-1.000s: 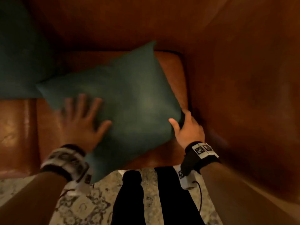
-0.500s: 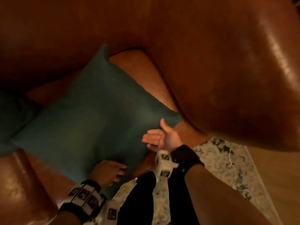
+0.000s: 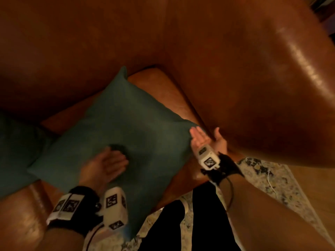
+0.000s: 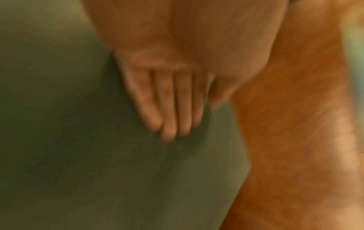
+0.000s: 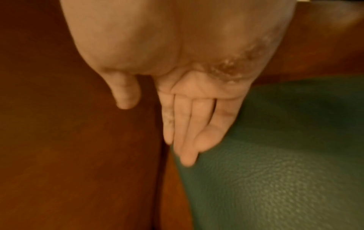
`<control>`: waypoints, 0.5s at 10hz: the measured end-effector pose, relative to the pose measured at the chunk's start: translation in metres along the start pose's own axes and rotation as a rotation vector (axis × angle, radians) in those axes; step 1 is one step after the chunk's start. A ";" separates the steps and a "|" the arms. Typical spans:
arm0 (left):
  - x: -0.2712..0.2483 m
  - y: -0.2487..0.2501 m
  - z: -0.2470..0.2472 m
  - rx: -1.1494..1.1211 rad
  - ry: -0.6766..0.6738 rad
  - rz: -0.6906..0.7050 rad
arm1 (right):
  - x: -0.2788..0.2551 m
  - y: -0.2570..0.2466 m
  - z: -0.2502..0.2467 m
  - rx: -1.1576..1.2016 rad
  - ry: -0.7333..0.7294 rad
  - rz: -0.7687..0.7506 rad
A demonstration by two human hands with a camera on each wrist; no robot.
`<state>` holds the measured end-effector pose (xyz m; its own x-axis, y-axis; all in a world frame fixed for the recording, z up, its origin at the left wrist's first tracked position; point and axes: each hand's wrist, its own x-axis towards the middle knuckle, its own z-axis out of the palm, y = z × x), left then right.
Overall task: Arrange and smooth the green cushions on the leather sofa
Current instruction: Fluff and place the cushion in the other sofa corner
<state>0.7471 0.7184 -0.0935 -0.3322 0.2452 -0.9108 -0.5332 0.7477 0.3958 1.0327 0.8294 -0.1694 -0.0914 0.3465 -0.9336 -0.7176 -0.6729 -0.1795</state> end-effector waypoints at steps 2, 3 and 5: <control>-0.008 -0.003 -0.004 1.135 0.350 1.072 | -0.041 0.010 0.061 -1.472 -0.024 -1.098; 0.005 -0.023 0.039 1.450 0.204 1.107 | -0.051 0.067 0.117 -1.978 -0.603 -1.409; 0.037 -0.036 -0.031 1.175 0.599 0.582 | 0.000 0.056 0.117 -2.444 -0.774 -1.425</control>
<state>0.7300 0.6815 -0.1373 -0.7032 0.6164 -0.3545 0.6289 0.7718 0.0944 0.9112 0.8682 -0.1435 -0.8668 0.4711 -0.1636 0.4983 0.8041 -0.3243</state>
